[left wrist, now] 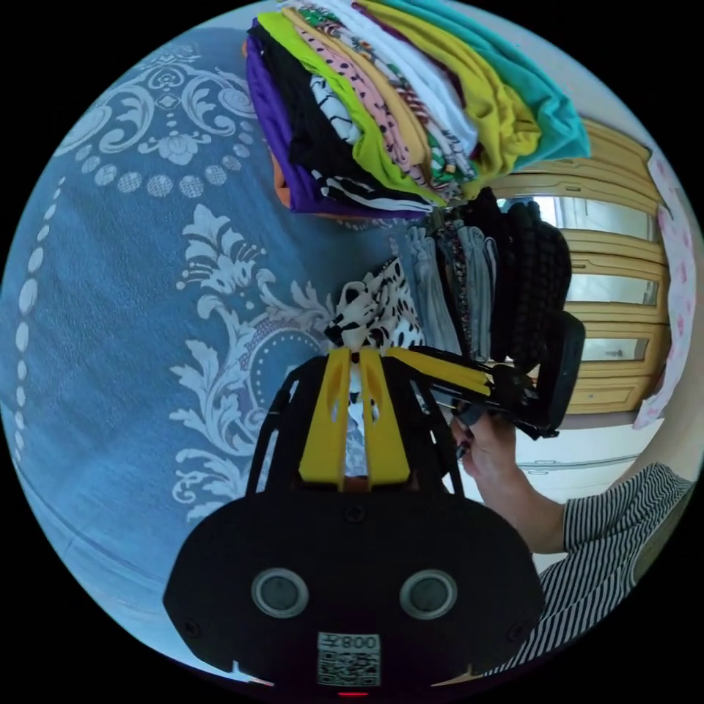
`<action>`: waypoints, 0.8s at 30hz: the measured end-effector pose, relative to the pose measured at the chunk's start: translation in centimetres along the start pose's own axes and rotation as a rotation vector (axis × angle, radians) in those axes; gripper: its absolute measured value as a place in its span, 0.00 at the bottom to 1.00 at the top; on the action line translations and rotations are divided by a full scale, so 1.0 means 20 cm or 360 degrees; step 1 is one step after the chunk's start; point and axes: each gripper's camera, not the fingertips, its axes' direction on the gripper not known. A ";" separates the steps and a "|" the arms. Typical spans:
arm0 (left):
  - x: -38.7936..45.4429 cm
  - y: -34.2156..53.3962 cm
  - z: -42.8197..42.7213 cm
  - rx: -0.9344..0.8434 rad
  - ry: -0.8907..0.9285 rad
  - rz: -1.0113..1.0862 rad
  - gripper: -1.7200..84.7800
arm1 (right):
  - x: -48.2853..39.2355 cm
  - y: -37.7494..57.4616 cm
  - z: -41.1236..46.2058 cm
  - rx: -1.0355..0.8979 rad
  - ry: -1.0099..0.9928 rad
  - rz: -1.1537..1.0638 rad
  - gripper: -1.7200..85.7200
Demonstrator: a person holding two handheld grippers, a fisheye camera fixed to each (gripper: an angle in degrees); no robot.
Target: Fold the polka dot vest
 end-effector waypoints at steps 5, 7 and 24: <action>0.18 0.35 -0.38 0.0103 0.0122 0.0047 0.05 | -0.15 0.29 -0.18 0.0086 -0.0163 -0.0009 0.03; 0.26 0.56 -0.60 0.0156 0.0170 0.0081 0.05 | -0.27 0.46 -0.27 0.0142 -0.0245 -0.0041 0.03; 0.41 2.62 -2.43 0.0623 0.0106 0.0001 0.05 | -1.45 1.68 -0.37 0.0361 -0.0972 -0.0408 0.02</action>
